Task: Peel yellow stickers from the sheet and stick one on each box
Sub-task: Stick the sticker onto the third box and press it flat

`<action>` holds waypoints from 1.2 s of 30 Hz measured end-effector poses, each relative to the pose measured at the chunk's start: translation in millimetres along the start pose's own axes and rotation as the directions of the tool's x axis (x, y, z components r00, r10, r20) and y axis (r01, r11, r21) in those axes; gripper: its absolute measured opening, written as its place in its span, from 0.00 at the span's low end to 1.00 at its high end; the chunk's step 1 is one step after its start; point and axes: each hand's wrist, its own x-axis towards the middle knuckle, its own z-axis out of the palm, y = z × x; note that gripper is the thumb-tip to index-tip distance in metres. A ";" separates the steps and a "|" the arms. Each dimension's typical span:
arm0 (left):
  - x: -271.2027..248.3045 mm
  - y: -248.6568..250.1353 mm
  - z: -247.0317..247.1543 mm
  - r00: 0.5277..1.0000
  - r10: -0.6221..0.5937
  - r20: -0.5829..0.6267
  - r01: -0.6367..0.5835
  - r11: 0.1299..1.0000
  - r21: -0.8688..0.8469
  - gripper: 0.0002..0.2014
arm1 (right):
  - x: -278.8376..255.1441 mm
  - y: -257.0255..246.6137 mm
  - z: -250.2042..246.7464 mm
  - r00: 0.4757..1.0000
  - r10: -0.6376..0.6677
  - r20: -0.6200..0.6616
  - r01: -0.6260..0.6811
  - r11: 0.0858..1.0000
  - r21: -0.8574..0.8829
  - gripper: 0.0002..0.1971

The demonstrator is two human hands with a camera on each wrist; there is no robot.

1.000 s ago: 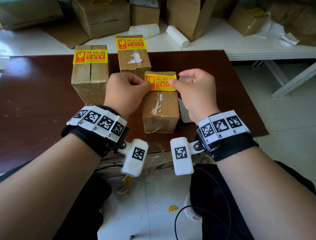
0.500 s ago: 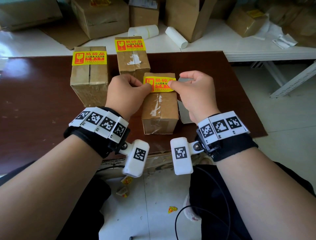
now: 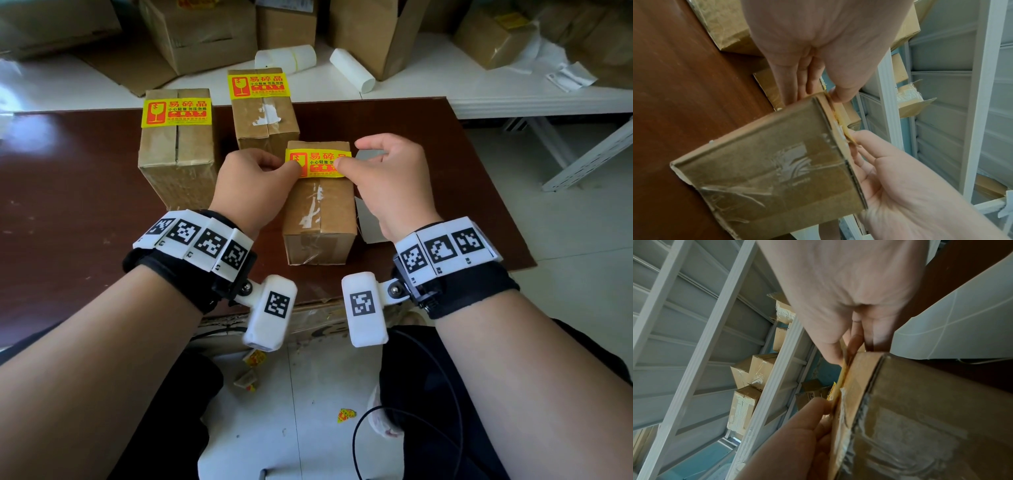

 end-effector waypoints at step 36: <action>-4.4 1.2 2.1 0.977 0.186 0.100 -0.176 0.979 -0.104 0.19 | -9.9 -8.3 -8.6 0.990 -0.071 0.122 0.067 0.997 0.040 0.19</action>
